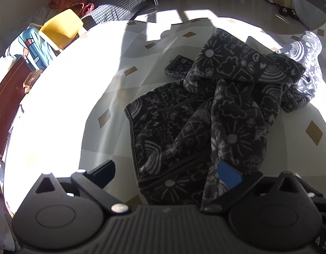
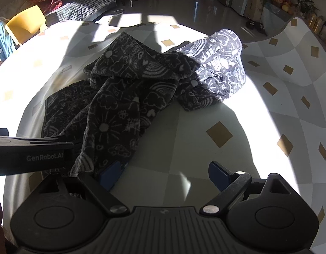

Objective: Fold clothes

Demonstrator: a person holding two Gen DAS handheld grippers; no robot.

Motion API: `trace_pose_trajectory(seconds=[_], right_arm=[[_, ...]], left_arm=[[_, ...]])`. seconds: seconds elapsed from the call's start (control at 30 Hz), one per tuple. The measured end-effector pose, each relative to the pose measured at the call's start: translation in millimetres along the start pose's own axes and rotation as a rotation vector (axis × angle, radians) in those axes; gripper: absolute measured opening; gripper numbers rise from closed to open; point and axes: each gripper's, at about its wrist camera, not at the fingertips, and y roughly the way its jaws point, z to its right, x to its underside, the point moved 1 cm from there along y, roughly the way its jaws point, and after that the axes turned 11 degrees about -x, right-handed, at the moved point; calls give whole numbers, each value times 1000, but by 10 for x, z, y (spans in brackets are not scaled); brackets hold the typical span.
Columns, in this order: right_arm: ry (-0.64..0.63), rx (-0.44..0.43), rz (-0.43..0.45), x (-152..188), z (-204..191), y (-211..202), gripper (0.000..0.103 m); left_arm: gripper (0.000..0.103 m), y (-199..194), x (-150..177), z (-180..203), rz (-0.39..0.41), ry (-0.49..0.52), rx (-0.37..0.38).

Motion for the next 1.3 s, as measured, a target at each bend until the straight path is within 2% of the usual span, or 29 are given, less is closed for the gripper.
trace_pose_trajectory(seconds=[0.93,1.3], right_arm=[[14,-22,-13,4,-53,0,90],[13,1,-6,5,-11,11,90]], left_arm=[[103,-21,-12,9,14,8,21],[103,-20,-7,37,19,17,23]])
